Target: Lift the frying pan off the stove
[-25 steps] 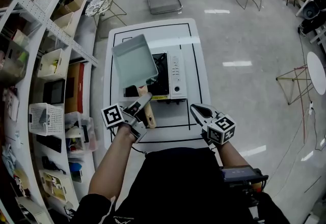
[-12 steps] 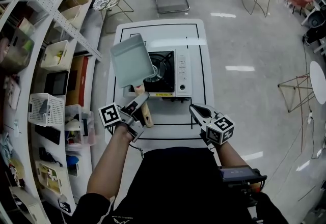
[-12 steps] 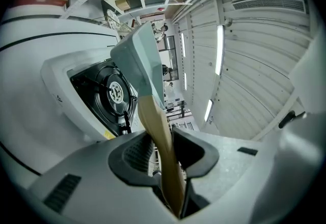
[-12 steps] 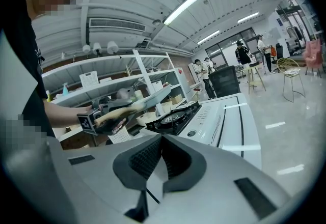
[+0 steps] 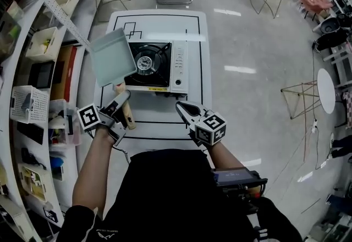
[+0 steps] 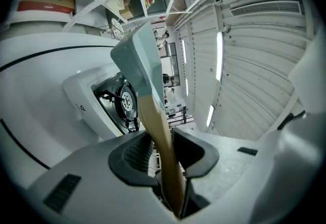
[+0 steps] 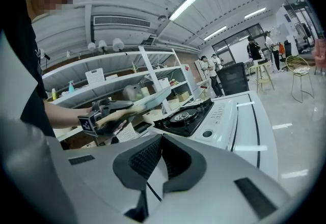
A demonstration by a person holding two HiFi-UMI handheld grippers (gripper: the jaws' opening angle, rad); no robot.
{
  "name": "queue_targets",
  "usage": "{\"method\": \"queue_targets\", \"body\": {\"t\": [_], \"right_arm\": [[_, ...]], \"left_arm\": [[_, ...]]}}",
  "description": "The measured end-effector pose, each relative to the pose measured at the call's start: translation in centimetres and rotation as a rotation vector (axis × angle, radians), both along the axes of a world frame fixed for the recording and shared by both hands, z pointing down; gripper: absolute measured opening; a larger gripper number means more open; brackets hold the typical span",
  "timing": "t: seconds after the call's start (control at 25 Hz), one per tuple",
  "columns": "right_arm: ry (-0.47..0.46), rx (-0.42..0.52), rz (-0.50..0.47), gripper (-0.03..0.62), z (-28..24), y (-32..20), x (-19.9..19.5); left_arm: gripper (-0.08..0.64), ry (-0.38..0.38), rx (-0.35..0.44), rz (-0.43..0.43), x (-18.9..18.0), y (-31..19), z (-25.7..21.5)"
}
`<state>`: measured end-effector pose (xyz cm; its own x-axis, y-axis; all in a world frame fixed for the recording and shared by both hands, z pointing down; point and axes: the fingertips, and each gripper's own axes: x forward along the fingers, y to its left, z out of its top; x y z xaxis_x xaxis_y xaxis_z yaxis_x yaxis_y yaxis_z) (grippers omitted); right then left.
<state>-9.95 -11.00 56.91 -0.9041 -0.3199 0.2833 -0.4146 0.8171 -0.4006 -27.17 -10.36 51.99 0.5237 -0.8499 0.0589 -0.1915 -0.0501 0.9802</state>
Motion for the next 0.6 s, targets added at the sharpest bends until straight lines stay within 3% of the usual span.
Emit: {"method": "queue_targets", "body": {"t": [0.6], "right_arm": [[0.024, 0.050, -0.087, 0.025, -0.6, 1.8, -2.8]], "left_arm": [[0.121, -0.007, -0.011, -0.098, -4.4, 3.9, 1.3]]}}
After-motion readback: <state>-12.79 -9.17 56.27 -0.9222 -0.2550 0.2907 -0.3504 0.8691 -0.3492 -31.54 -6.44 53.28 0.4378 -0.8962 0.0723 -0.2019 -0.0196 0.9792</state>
